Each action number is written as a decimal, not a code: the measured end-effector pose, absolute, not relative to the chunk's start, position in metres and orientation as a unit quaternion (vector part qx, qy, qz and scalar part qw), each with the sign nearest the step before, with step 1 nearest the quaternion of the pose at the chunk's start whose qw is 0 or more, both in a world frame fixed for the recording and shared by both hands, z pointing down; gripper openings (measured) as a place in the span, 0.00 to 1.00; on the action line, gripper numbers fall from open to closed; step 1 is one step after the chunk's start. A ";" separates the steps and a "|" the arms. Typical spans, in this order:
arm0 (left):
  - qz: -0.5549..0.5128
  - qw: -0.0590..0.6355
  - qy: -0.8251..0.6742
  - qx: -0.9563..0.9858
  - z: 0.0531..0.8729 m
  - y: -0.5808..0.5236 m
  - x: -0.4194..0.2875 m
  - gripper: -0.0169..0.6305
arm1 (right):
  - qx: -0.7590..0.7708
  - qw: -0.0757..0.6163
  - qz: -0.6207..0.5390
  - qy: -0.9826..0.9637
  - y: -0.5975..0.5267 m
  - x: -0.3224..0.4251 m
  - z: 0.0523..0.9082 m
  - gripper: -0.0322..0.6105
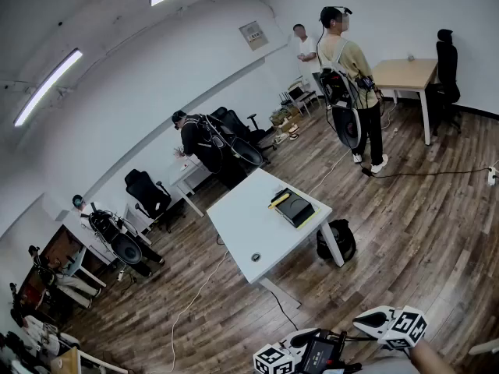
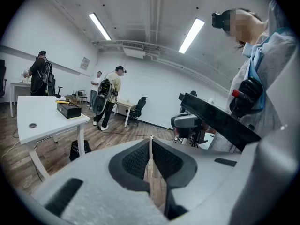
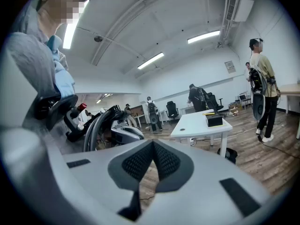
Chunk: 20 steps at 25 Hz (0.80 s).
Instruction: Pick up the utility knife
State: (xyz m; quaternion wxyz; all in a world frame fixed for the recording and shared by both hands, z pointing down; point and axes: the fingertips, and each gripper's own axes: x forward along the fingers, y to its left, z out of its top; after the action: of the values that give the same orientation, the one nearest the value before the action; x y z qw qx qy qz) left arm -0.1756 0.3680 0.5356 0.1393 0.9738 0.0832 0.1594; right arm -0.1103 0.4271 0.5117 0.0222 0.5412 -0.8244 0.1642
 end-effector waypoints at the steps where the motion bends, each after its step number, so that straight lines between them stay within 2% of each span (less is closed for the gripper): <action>1: 0.160 0.140 0.084 0.974 0.536 0.367 -0.173 0.08 | 0.542 0.022 0.164 -0.824 0.426 -0.108 0.512 0.09; 15: 0.167 0.139 0.088 0.972 0.539 0.366 -0.162 0.08 | 0.536 0.029 0.161 -0.828 0.424 -0.100 0.518 0.09; 20: 0.167 0.140 0.084 0.972 0.542 0.366 -0.163 0.08 | 0.528 0.010 0.156 -0.835 0.424 -0.100 0.517 0.10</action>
State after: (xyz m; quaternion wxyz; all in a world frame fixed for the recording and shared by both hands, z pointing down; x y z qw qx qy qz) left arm -0.1626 0.3664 0.5420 0.1399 0.9724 0.0842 0.1669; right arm -0.1002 0.4237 0.5169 0.0099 0.5282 -0.8345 0.1565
